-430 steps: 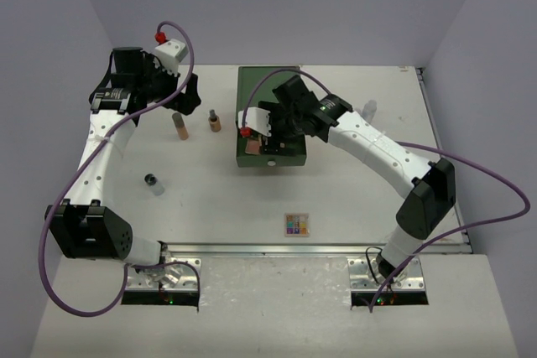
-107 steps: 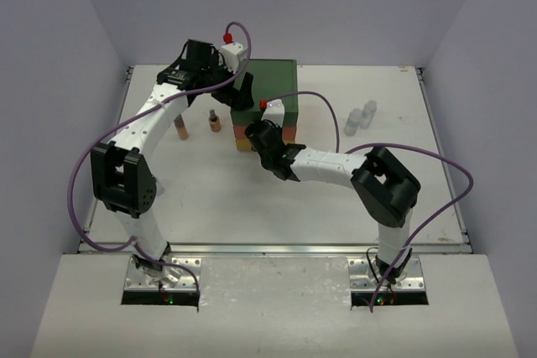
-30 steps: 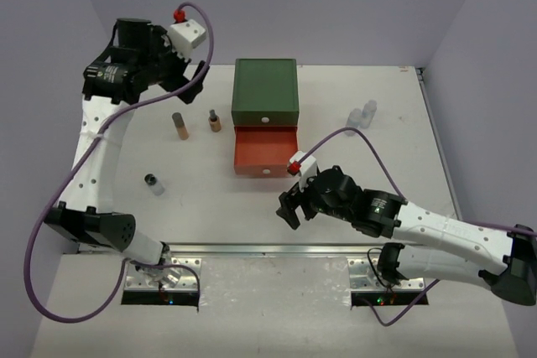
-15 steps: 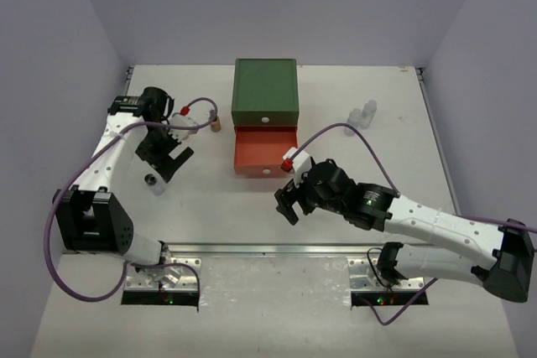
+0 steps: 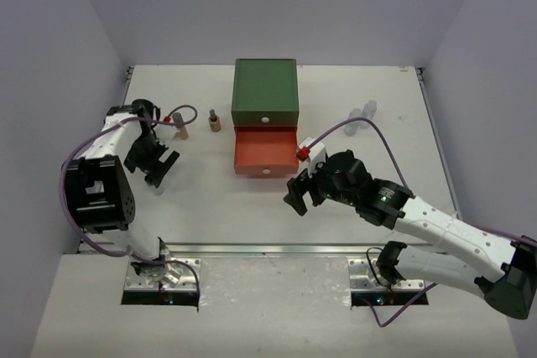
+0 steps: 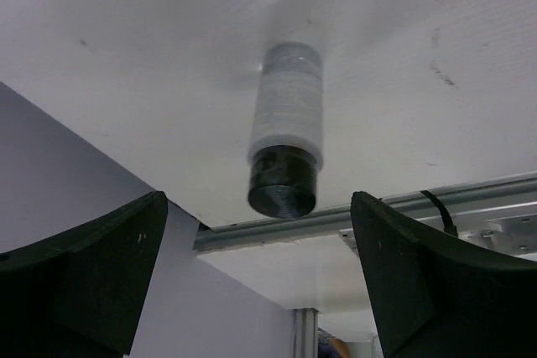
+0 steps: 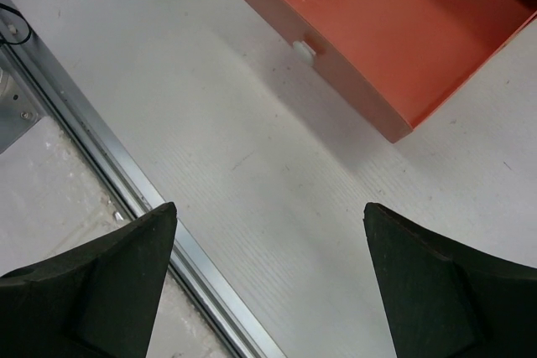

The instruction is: Organize the makeup

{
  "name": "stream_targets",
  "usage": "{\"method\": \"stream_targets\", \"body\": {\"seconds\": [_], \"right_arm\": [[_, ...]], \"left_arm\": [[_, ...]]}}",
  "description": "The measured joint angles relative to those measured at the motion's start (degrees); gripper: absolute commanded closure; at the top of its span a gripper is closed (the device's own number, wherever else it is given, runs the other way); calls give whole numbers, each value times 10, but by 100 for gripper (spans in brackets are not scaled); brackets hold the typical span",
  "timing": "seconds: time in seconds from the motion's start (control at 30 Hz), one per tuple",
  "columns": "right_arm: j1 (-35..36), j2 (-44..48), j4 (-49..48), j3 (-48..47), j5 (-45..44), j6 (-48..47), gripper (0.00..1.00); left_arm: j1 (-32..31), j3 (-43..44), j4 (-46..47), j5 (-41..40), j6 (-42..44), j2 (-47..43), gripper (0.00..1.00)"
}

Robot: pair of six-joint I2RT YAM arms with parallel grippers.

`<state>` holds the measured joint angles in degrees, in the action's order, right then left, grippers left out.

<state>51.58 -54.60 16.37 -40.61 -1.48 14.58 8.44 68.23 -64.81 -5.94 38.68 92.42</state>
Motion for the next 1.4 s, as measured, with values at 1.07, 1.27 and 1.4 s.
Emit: {"method": "stream_targets", "body": {"seconds": [1.07,1.27,1.4], "right_arm": [[-6,-11,5,-1,-19,-14,8],[-6,-11,4,-52,-8,-123,8],[-6,-26,-43,-105,15,-227,9]], "left_arm": [[21,-10,9,72,7,32,100],[21,179,-57,148,14,45,100],[21,288,-45,252,15,20,100]]}}
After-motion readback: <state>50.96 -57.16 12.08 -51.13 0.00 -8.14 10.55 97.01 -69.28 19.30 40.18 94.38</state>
